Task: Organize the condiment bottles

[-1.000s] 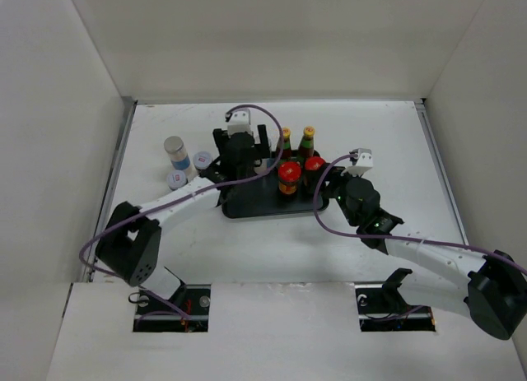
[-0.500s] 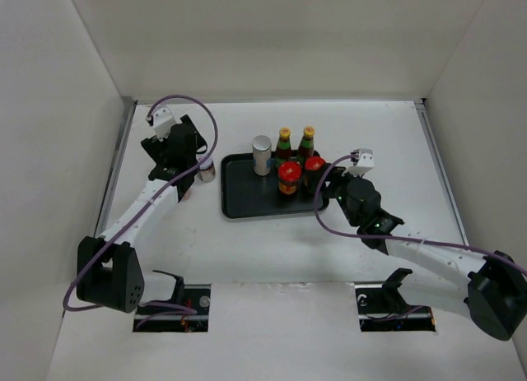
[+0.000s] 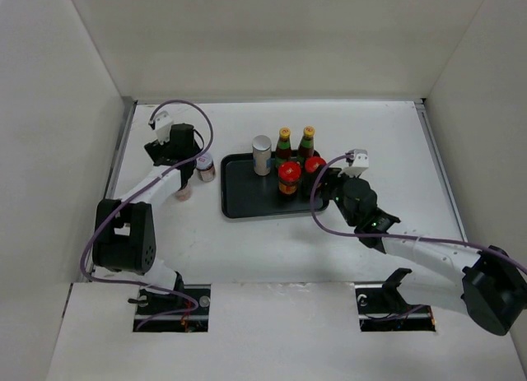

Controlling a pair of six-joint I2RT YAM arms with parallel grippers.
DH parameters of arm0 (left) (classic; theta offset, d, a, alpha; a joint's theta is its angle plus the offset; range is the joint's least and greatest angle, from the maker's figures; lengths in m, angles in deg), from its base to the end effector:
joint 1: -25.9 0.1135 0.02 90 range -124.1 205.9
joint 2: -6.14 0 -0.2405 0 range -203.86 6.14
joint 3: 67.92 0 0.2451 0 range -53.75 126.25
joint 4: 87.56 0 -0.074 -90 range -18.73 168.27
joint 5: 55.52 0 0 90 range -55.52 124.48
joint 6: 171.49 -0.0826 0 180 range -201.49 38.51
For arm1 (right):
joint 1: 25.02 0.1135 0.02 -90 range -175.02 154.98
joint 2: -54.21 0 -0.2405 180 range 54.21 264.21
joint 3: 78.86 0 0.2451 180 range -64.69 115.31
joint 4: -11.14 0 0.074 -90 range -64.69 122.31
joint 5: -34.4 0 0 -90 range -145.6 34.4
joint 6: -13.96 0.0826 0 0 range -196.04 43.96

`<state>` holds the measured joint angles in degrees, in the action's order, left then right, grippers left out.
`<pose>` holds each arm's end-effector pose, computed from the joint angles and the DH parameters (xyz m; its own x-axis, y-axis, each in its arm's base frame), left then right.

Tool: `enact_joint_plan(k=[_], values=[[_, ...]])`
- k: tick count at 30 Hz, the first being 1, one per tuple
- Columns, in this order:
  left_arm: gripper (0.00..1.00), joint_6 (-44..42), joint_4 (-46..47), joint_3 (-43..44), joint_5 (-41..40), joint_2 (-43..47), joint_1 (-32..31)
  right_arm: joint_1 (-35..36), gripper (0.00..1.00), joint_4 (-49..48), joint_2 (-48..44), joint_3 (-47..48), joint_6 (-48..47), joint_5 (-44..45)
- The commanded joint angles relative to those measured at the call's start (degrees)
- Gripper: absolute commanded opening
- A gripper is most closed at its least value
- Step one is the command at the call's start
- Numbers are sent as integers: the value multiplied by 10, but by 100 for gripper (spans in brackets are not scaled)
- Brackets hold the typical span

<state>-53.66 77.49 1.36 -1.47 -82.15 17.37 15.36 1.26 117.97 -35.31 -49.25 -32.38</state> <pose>0.3646 -0.0056 0.1954 -0.3198 -0.3342 -0.8866 -0.5776 0.8105 -0.0972 0.2429 0.1638 0.2177 -0.2571 0.3251 -0.9101 -0.2062 0.9016 0.3803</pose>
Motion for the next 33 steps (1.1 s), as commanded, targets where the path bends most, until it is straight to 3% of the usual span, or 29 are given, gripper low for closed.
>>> enact_joint_plan(k=[1,6,11,21,26,33], values=[[79,9,31,28,11,-1,8,5,98,-30,1,15,-2,-12],[59,0,53,23,-11,3,6,11,98,-30,18,21,-4,-13],[48,-30,79,8,-47,31,1,13,98,-30,16,24,-9,-18],[47,-80,106,5,-92,116,-42,15,99,-30,9,19,-2,-19],[47,-131,117,52,-102,139,-99,15,99,-30,10,22,-8,-18],[47,-134,113,97,-84,108,-209,15,99,-28,0,19,-10,-15]])
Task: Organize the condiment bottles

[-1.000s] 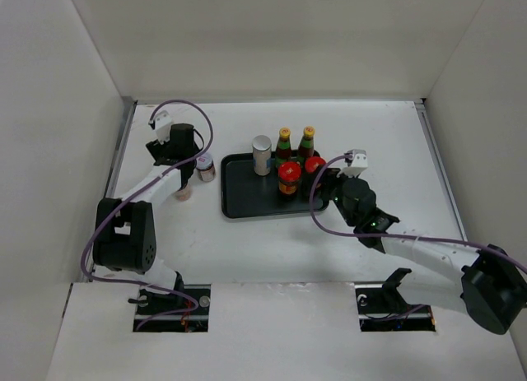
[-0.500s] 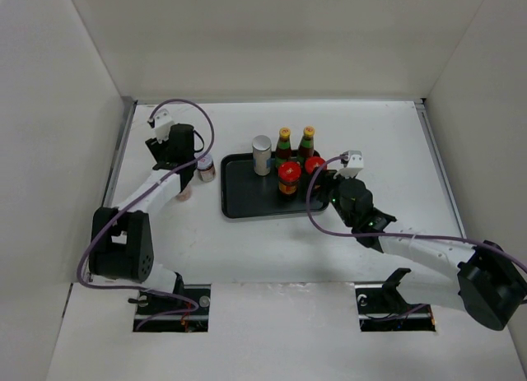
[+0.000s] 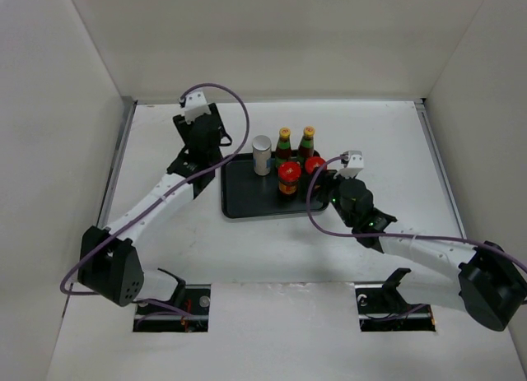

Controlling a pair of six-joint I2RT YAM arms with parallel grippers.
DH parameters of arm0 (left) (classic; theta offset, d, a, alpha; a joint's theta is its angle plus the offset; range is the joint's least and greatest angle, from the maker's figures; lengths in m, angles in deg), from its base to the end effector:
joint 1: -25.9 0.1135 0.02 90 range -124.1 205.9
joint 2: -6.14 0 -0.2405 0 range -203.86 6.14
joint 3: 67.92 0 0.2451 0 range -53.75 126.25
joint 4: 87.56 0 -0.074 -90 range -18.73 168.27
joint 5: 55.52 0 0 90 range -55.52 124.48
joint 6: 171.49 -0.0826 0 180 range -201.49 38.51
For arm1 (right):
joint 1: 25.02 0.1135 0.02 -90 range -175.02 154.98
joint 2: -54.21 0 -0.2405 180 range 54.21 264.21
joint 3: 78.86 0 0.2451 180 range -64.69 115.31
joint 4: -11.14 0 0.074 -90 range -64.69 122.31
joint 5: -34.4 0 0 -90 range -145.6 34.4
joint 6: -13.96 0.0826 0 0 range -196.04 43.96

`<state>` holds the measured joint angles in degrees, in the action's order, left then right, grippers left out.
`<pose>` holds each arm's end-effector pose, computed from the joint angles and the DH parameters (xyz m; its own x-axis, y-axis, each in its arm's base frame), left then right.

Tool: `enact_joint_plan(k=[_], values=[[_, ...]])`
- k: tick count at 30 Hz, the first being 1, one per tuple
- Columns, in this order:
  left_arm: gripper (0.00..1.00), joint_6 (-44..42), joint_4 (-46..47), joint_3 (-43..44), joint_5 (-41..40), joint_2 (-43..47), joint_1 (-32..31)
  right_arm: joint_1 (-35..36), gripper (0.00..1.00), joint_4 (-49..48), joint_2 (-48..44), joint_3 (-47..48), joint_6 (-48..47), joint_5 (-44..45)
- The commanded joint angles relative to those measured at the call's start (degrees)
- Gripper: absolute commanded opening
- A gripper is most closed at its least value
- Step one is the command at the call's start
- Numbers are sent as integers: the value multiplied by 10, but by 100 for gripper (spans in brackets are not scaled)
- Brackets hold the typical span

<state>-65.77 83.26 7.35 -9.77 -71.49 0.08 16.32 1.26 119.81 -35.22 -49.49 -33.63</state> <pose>0.3346 -0.0979 0.3117 -0.0911 -0.1715 -0.9810 -0.3409 0.9309 -0.1311 0.2421 0.1718 0.2093 -0.2916 0.2956 -0.9097 -0.2320 0.9008 0.3670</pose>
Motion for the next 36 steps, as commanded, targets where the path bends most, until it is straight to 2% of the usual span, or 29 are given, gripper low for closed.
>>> enact_joint_plan(k=[1,7,24,29,33,36], values=[[47,-11,53,39,0,-9,-51,5,99,-29,-21,15,-4,-3],[47,20,75,15,0,-38,-110,4,99,-30,-25,14,-4,-2],[47,84,124,-60,32,-106,-106,-2,99,-28,-17,14,-3,1],[49,91,167,-92,52,-121,-102,1,99,-29,-16,15,-7,3],[56,94,192,-116,50,-124,-100,1,99,-25,-13,19,-13,4],[68,84,201,-124,54,-119,-102,1,99,-28,-13,16,-11,10]])
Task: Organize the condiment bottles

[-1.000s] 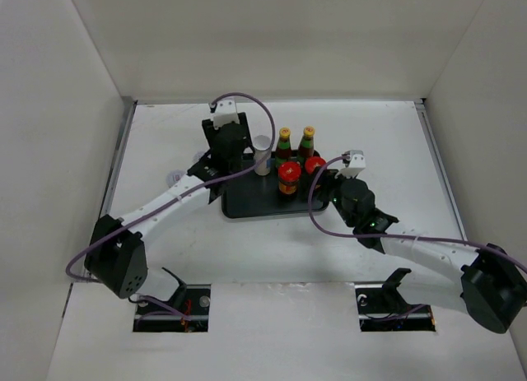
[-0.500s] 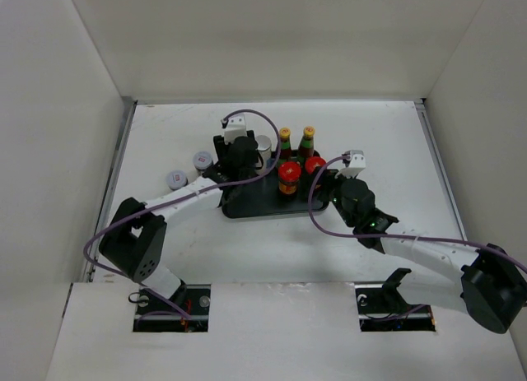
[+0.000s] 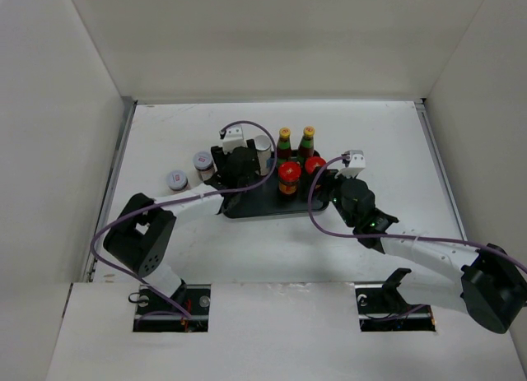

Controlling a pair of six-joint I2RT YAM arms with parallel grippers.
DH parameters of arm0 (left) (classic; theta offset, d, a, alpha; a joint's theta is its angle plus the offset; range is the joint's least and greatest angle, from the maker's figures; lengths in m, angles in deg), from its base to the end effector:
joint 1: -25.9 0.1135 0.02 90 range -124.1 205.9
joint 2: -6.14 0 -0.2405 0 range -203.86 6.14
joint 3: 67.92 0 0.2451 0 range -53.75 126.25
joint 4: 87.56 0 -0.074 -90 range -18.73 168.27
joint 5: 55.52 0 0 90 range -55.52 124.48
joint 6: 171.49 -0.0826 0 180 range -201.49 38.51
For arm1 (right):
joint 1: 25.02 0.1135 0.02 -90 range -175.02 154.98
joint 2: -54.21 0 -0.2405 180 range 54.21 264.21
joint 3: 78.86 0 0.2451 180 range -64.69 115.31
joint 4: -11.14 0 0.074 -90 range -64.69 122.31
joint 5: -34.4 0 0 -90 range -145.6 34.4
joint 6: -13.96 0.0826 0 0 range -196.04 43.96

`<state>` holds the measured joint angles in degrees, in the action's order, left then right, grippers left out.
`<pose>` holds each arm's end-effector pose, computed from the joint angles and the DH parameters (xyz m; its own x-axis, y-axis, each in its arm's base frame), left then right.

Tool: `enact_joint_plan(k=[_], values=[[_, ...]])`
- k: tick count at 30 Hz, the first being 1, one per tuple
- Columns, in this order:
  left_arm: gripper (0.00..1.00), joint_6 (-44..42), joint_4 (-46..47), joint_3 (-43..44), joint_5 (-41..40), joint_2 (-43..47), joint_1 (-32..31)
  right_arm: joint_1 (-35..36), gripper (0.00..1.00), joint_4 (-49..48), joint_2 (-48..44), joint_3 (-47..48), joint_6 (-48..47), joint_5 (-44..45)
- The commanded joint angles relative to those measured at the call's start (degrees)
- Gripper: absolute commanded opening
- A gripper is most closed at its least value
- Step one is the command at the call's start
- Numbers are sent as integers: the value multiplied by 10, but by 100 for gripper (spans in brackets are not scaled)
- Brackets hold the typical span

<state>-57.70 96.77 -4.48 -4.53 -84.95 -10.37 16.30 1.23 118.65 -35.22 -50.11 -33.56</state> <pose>0.3279 -0.1761 0.1855 -0.2895 -0.1764 -0.9408 -0.1346 0.9806 -0.1424 0.2407 0.1703 0.2150 -0.2742 0.2986 -0.9141 -0.2395 0.8994 0.3656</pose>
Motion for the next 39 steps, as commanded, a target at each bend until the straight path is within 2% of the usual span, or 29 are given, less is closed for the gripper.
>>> enact_joint_plan(k=[1,4,9,14,18,24,39], values=[[73,-3,65,-7,2,20,3,1,99,-29,0,16,-4,9],[87,-13,69,-15,-1,35,1,4,99,-26,1,21,-11,11],[92,-37,43,-21,6,87,12,4,100,-30,-8,14,-7,17],[88,-29,-30,-44,3,162,41,5,100,-31,-12,13,-8,21],[84,-16,-108,-38,14,169,63,5,100,-31,-7,15,-9,21],[78,-2,-112,-46,37,134,113,5,100,-31,-5,13,-4,20],[75,-2,-81,-37,32,59,145,6,100,-33,2,16,-7,17]])
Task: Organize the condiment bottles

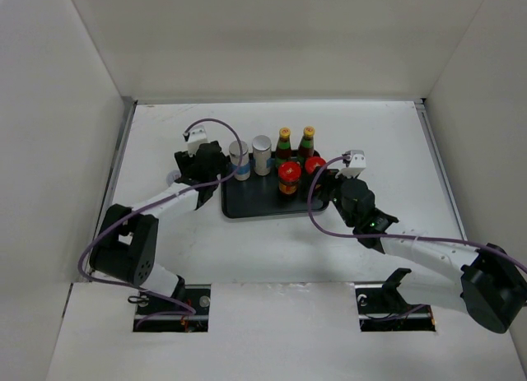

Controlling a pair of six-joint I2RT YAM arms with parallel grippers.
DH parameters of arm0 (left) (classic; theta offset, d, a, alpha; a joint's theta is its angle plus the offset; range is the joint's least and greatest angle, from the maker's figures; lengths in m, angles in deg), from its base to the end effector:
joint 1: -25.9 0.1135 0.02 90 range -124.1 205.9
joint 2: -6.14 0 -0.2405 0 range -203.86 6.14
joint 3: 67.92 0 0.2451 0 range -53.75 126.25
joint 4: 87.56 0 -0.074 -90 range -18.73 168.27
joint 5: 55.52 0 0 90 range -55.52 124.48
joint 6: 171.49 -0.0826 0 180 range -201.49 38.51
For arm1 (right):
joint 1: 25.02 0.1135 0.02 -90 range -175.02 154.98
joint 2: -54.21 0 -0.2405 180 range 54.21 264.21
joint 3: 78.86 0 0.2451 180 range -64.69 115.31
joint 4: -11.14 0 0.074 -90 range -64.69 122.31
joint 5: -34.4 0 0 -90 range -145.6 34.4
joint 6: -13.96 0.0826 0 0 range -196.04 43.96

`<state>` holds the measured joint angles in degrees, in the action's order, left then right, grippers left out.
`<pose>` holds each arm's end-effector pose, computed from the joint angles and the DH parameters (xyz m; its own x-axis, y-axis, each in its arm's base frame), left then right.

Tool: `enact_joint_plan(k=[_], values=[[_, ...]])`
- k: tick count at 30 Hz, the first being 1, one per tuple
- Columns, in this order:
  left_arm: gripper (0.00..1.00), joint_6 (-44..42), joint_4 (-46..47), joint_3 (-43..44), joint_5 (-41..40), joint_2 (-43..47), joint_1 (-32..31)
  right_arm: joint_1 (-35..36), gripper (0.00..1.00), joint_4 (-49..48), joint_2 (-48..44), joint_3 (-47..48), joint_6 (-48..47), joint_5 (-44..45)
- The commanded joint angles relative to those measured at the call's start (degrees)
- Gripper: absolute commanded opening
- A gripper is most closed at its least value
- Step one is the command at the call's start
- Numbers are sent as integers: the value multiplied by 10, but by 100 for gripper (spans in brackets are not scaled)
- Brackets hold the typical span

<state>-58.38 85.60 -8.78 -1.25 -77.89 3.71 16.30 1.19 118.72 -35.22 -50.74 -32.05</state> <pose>0.3305 -0.0827 0.1754 -0.3877 -0.1860 -0.9028 -0.3321 0.9418 -0.0514 0.2415 0.1684 0.2149 -0.2614 0.2918 -0.9201 -0.2200 0.9101 0.3512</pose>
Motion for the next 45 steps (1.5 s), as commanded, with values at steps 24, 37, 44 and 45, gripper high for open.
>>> enact_joint_plan(k=[24,37,44,45], values=[[40,-15,84,36,-8,-6,15,11,100,-40,5,16,0,-12],[40,-29,-10,-7,-58,167,-88,10,100,-40,-10,11,1,-13],[40,25,-92,-9,-55,207,-201,-5,100,-40,-16,5,5,-9],[40,36,-90,-7,-49,201,-213,-7,100,-40,-16,3,9,-7]])
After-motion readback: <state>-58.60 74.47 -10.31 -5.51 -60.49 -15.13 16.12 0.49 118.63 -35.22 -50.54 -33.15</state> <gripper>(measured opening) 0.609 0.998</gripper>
